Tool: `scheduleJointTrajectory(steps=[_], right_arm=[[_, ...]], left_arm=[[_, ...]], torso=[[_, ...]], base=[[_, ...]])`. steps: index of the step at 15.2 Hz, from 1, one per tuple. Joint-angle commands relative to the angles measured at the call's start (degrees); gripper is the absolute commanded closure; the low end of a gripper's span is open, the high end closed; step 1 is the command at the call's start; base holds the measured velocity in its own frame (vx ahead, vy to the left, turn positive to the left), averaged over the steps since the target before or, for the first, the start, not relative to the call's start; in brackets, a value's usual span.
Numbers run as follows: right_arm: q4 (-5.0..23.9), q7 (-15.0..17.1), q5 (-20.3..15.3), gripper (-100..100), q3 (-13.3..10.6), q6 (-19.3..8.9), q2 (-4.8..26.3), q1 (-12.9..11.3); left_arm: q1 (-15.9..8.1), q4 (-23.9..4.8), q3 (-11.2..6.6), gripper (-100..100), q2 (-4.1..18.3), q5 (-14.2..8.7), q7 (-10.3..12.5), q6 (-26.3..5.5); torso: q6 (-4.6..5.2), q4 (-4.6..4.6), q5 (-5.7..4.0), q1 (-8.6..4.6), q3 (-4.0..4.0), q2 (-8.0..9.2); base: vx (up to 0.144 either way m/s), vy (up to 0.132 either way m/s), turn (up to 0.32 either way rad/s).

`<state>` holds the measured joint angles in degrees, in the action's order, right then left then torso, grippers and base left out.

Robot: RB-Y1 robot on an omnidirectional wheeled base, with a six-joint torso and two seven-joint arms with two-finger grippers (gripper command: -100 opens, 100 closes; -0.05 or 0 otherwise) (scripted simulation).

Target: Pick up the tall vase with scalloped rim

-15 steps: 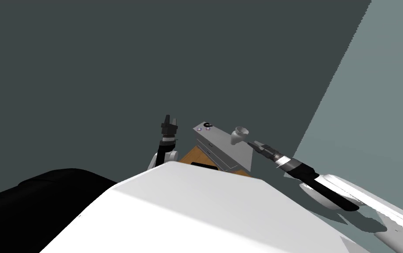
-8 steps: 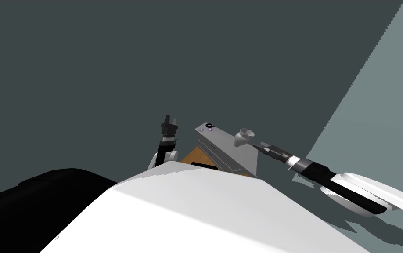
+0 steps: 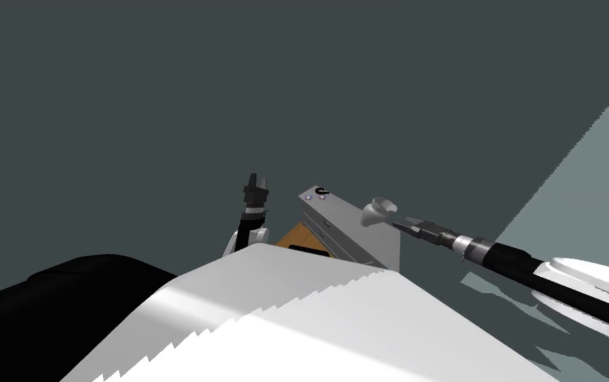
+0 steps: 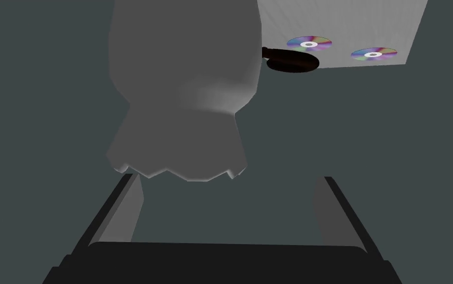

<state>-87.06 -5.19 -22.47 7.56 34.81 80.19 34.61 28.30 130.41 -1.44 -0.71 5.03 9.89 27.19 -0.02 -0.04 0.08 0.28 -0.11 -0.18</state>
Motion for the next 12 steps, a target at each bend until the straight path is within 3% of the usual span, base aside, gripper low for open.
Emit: scheduleJointTrajectory(steps=[1,3,4,12], right_arm=[[2.9,0.0,-1.3,-100,-0.4,0.6,2.9,0.3],[3.1,0.0,-1.3,-100,-0.4,0.6,4.5,0.3],[5.0,0.0,-2.2,-100,-0.5,1.0,6.3,0.9],[11.3,-0.2,-5.7,-100,-1.5,2.6,16.0,3.8]], left_arm=[[0.0,0.0,0.0,0,0.0,0.0,0.0,0.0],[0.0,0.0,0.0,0,0.0,0.0,0.0,0.0],[0.0,0.0,0.0,0,0.0,0.0,0.0,0.0],[0.0,0.0,0.0,0,0.0,0.0,0.0,0.0]], torso=[[0.0,0.0,0.0,0.0,0.0,0.0],[-0.01,-0.01,0.01,0.07,-0.01,-0.02],[0.01,0.0,0.01,0.05,0.0,0.01],[0.0,-0.01,0.03,0.13,-0.03,-0.05]], base=[[0.044,0.073,0.09],[0.042,0.073,0.045],[0.035,0.064,0.068],[0.051,0.077,0.08]])
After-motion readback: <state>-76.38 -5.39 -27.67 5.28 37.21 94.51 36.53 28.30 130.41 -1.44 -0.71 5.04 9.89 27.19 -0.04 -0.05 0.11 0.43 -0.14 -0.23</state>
